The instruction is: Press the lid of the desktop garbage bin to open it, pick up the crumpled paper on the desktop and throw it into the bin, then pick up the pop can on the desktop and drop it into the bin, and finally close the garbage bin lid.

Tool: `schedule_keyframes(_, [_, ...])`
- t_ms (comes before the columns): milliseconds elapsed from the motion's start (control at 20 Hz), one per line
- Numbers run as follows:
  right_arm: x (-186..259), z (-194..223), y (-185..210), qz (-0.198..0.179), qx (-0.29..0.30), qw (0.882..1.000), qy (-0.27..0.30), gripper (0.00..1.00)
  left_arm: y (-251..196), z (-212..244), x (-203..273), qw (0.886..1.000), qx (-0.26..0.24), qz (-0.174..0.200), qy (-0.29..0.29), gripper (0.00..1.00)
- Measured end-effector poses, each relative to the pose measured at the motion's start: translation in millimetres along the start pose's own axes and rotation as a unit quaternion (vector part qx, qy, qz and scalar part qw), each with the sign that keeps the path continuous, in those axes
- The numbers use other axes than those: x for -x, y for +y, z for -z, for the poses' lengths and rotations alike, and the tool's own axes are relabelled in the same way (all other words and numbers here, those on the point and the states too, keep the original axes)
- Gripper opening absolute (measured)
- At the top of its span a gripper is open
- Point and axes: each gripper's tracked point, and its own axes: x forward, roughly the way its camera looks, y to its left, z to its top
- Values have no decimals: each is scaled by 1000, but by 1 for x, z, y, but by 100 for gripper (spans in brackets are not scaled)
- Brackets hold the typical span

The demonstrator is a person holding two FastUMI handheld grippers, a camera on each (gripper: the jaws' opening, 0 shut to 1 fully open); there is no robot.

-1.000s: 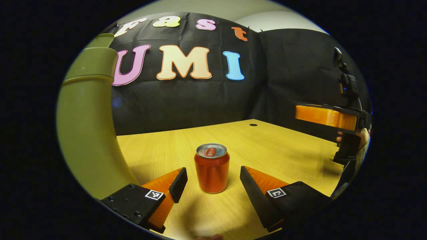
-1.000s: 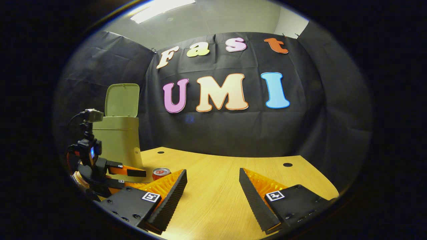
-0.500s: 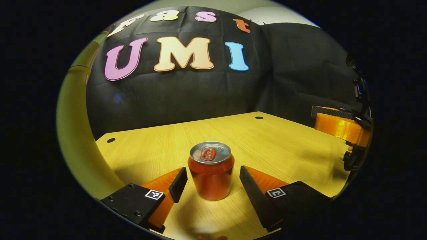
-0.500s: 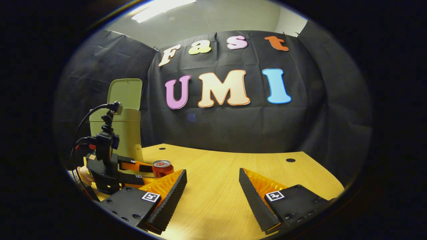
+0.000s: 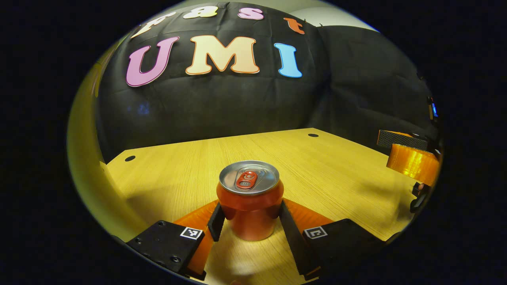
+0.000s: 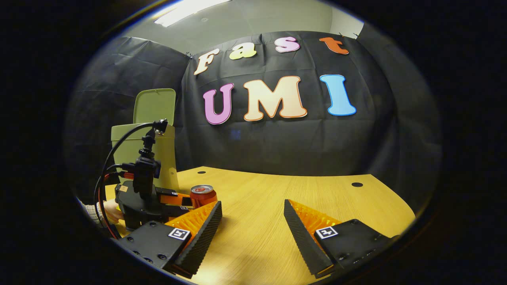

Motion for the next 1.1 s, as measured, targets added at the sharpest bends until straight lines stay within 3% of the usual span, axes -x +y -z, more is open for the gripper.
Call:
schedule_keyframes(500, [2, 0, -5, 4, -21, 1000, 2, 99, -1, -105, 98, 995, -55, -3, -78, 77])
schedule_keyframes(750, [3, 2, 0, -2, -21, 1000, 3, 99, 1, -163, 153, 995, -7, 30, -96, 77])
schedule_keyframes(900, [3, 2, 4, -8, -23, 1000, 4, 99, 35, -205, 181, 993, 17, 13, -113, 77])
schedule_keyframes(1100, [1, 7, 2, -5, -19, 1000, 13, 99, 98, -244, 206, 990, 34, -44, -133, 77])
